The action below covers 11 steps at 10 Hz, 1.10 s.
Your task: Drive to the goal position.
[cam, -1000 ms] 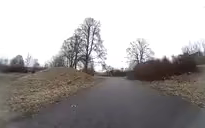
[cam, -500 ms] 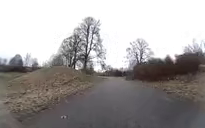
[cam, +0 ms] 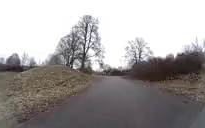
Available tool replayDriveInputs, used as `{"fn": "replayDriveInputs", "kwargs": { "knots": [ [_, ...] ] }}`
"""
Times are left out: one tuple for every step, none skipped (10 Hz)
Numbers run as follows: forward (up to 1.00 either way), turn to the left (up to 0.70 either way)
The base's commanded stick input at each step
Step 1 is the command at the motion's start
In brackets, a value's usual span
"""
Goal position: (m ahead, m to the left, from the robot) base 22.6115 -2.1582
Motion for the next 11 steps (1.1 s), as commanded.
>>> {"fn": "replayDriveInputs", "kwargs": {
  "knots": [
    [1.00,-0.03],
    [1.00,0.00],
    [1.00,0.00],
    [1.00,0.00],
    [1.00,0.00],
    [1.00,0.00],
    [1.00,0.00],
    [1.00,0.00],
    [1.00,0.00],
    [1.00,0.00],
    [1.00,0.00]
  ]
}}
